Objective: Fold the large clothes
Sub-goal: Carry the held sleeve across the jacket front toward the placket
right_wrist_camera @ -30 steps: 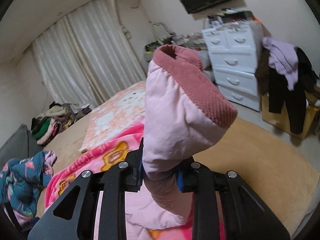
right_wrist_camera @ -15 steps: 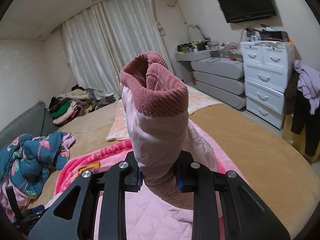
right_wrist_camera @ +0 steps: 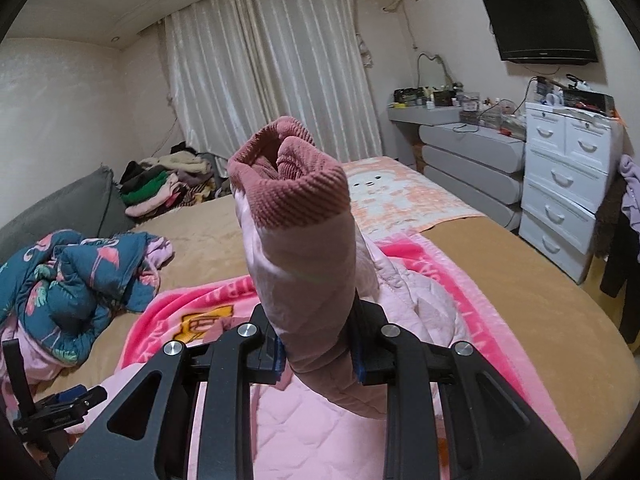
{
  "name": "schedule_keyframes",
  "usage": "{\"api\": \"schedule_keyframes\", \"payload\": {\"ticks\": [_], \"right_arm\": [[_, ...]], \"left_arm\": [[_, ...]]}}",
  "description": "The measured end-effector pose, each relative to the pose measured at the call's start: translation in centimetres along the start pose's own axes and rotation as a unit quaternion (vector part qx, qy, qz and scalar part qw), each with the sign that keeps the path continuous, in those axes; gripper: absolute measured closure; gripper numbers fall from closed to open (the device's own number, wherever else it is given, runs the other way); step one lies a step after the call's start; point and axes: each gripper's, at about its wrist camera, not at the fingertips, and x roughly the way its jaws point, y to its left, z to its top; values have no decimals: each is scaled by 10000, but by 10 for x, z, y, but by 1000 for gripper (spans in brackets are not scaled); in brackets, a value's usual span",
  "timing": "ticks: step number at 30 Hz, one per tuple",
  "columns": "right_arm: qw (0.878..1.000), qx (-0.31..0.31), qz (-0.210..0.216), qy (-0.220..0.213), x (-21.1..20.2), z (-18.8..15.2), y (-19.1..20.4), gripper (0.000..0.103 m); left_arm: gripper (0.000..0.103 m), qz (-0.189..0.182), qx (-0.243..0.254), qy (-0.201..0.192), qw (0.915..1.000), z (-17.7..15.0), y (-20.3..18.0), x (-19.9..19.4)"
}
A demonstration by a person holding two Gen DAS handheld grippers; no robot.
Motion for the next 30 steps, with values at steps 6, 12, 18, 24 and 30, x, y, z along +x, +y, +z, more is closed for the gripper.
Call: {"api": "schedule_keyframes", "payload": {"ticks": [6, 12, 18, 24, 30], "right_arm": [[9998, -52, 171, 68, 11, -8, 31, 80], [9991, -176, 341, 173, 27, -21, 61, 80], [9977, -220, 577, 286, 49, -42, 87, 80], [9955, -291, 814, 392, 70, -65, 112, 80], [9925, -333, 1001, 623, 96, -90, 136, 80]], "left_arm": [[8, 7, -160, -7, 9999, 0, 21, -3], [8, 9, -319, -50, 9995, 1, 42, -6], [8, -44, -429, -43, 9991, -3, 60, -6], [8, -55, -650, -2, 9979, -5, 80, -2], [8, -167, -787, 24, 9968, -7, 92, 6]]}}
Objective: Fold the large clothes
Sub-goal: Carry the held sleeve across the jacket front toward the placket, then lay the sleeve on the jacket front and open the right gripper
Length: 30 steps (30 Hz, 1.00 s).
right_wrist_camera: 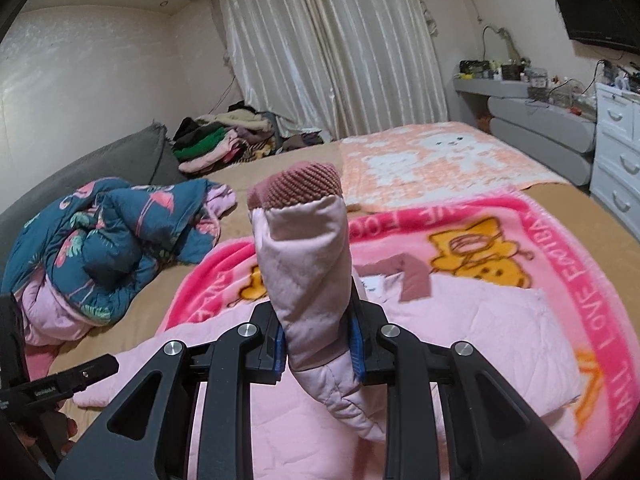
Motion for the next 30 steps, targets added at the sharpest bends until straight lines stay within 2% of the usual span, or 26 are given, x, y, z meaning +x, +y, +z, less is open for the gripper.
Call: {"api": "schedule_keyframes", "payload": {"ticks": [7, 11, 16, 19, 20, 21, 24, 26, 30], "right_arm": [[9995, -137, 100, 268, 36, -35, 19, 80], [9980, -224, 182, 560, 59, -64, 29, 77], [9934, -246, 488, 1010, 83, -103, 44, 72], [9886, -366, 655, 1305, 93, -125, 57, 61], [9858, -376, 766, 1448, 96, -131, 60, 52], [9831, -358, 878, 1569, 97, -134, 62, 39], [9728, -189, 1356, 1867, 91, -143, 63, 17], [9723, -301, 1405, 1845, 79, -143, 64, 9], [9739, -386, 1429, 1723, 45, -138, 42, 8]], "left_arm": [[8, -36, -377, 128, 9992, -5, 18, 17], [8, -50, -471, 237, 9986, -11, 24, 26], [8, -115, -627, 303, 9975, -16, 29, 30], [8, -146, -625, 272, 9976, -19, 26, 27], [8, -142, -606, 267, 9977, -19, 24, 26], [8, -136, -596, 262, 9978, -20, 23, 26], [8, -122, -608, 302, 9976, -21, 21, 28], [8, -120, -645, 373, 9972, -23, 19, 33], [8, -205, -703, 615, 9954, -34, 13, 47]]}}
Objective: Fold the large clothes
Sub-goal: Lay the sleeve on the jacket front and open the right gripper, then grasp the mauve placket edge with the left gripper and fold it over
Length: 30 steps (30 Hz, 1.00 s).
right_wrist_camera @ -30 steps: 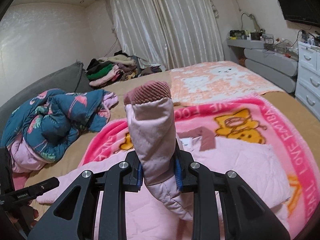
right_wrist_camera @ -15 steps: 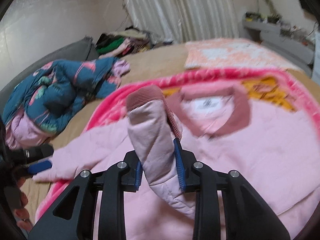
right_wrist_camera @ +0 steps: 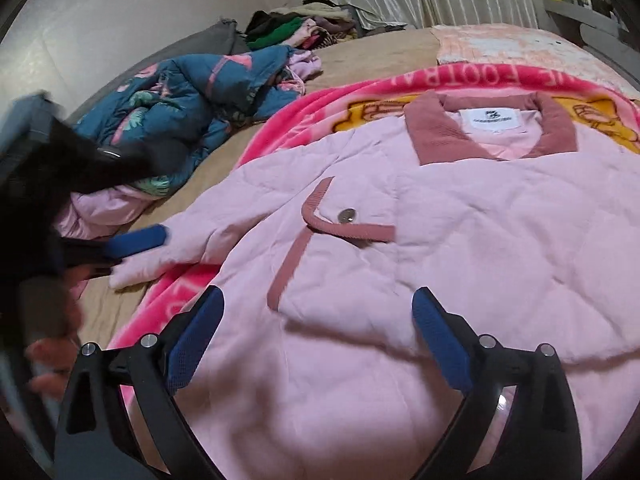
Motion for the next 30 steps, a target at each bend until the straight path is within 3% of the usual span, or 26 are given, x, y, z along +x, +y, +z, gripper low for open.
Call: {"api": "schedule_keyframes", "payload": {"ticks": [4, 8, 10, 11, 12, 14, 16, 21, 25, 30], "right_arm": [[9974, -35, -649, -323, -43, -1, -34, 10], [9898, -39, -1370, -394, -70, -1, -73, 27], [9848, 79, -1672, -463, -87, -3, -97, 32], [9834, 146, -1740, -489, -94, -5, -106, 34], [9810, 239, -1854, -527, -102, -6, -120, 36], [9743, 367, -2139, -597, -119, -13, -141, 38], [9689, 545, -2333, -617, -128, -18, -160, 39], [9605, 1016, -2468, -783, -155, -22, -193, 40], [9658, 903, -2262, -889, -153, -10, -186, 40], [9752, 806, -1980, -578, -119, 1, -180, 40]], "left_arm": [[8, -148, -229, 478, 9985, -15, -2, 34], [8, -263, -520, 834, 9948, -30, -2, 68], [11, -117, -517, 888, 9946, -35, -5, 79], [23, 24, -441, 882, 9951, -37, -8, 83], [41, 167, -350, 832, 9958, -39, -11, 85], [65, 214, -133, 759, 9968, -41, -18, 88], [78, 157, 208, 765, 9967, -42, -26, 89], [89, 174, 748, 438, 9961, -21, -42, 64], [89, 163, 933, 9, 9955, 2, -47, 32], [93, 571, 984, 124, 9934, 0, -34, 51]]}}
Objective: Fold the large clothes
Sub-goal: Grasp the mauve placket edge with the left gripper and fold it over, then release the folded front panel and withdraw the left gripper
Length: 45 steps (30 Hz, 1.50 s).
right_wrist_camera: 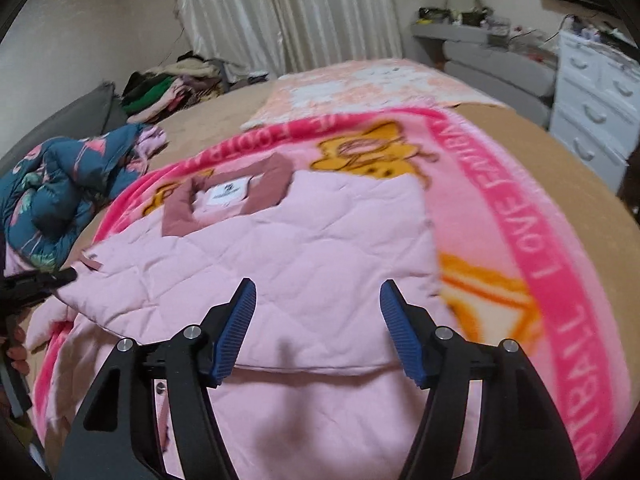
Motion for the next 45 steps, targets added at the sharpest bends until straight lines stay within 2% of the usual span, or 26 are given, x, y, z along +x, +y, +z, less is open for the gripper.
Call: {"api": "schedule_keyframes", "payload": {"ticks": [1, 5, 10, 16, 19, 21, 25, 27, 30, 31, 42, 45], "right_arm": [[10000, 10, 12, 90, 7, 0, 2, 40], [9991, 80, -103, 408, 29, -6, 1, 40], [9970, 114, -332, 697, 48, -18, -4, 39], [9962, 162, -458, 728, 56, -27, -7, 39], [9966, 238, -321, 717, 45, -27, -4, 34], [9974, 289, -231, 622, 35, -28, -2, 26], [9980, 505, -33, 371, 8, -29, 1, 13], [9981, 543, 77, 280, -3, -26, 4, 6], [9985, 512, 114, 148, -18, -25, 9, 6], [9985, 516, 132, 105, -22, -24, 10, 6], [9985, 460, 286, -118, -54, -18, 28, 5], [9983, 452, 339, -153, -61, -16, 35, 5]], "left_arm": [[94, 127, 26, 101, 9999, -5, 5, 9], [94, 221, -43, 358, 9991, -21, 18, 28], [93, 154, -70, 379, 9991, -26, 21, 32], [91, 185, 7, 358, 9992, -28, 14, 26], [80, 164, 73, 320, 9993, -29, 11, 20], [69, 167, 135, 284, 9994, -29, 8, 15], [53, 143, 235, 218, 9994, -31, 1, 0], [37, 158, 263, 200, 9993, -33, -1, -5], [14, 162, 346, 161, 9991, -35, -7, -15], [11, 177, 376, 133, 9990, -36, -9, -19], [9, 237, 453, -89, 9987, -41, -15, -55], [9, 423, 548, -162, 9975, -41, -15, -67]]}}
